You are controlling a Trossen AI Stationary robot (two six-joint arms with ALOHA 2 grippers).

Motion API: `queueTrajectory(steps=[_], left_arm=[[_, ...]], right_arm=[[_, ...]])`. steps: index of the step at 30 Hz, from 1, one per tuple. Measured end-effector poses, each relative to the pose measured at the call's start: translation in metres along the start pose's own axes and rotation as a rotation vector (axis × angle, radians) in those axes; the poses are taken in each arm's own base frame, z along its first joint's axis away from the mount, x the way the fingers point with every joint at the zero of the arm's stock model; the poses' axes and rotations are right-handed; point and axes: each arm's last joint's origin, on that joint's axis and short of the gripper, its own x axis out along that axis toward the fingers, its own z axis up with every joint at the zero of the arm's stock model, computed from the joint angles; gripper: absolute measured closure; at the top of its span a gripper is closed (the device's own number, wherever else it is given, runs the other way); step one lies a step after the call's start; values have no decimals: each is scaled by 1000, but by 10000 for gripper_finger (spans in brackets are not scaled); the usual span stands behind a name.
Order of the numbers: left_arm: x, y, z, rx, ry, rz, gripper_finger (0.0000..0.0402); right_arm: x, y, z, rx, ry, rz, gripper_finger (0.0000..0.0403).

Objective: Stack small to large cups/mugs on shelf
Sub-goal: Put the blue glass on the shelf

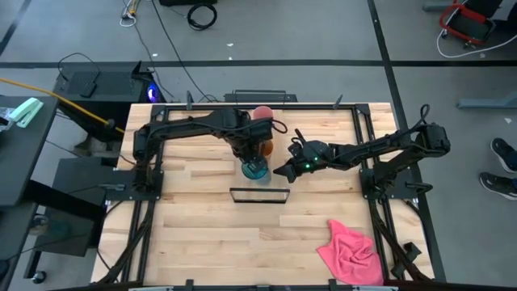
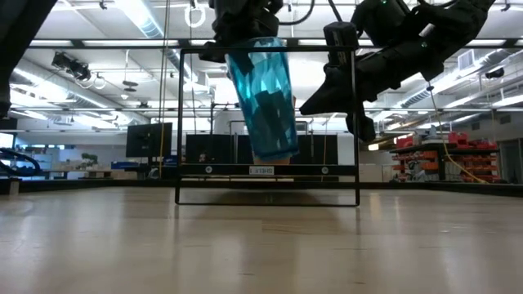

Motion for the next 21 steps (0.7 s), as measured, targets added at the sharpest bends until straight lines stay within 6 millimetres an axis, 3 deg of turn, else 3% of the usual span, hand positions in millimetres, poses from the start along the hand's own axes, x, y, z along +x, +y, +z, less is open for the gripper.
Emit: queueTrajectory(steps=[6,21], left_arm=[[10,-1,1,4,40,11,389],[12,-2,4,12,19,-2,378]], right_arm=[[0,0,0,34,-5,2,403],[1,1,-3,43,3,-15,403]])
